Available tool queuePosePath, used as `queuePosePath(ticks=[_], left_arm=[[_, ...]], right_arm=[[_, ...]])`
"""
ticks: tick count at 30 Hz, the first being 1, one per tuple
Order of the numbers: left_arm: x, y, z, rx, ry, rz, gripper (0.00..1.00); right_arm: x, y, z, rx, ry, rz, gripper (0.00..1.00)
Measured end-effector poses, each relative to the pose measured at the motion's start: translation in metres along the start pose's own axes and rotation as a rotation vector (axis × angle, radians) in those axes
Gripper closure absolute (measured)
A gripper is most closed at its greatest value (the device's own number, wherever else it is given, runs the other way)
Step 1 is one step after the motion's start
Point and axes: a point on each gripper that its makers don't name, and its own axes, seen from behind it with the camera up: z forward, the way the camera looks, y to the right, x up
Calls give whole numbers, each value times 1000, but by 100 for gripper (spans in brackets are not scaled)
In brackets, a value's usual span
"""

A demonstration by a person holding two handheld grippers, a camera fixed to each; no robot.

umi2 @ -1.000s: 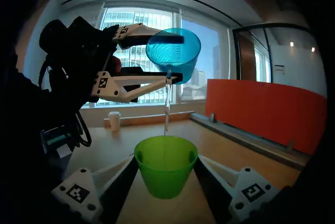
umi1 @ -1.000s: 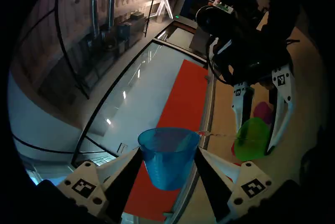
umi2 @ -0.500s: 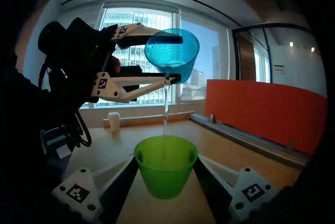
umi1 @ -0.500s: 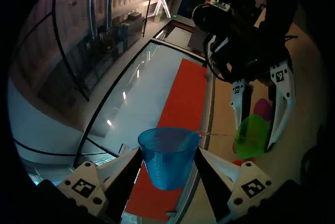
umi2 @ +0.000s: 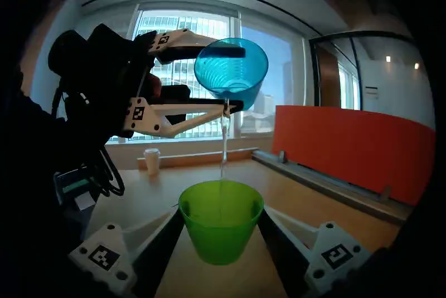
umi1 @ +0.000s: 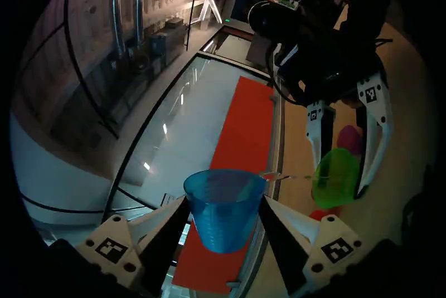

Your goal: Pour water

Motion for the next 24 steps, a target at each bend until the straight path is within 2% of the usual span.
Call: queuePosePath(ticks=[24], left_arm=[[5,-7,5,6,0,70,16]], right_arm=[[5,1,0,-7,9,3,11]])
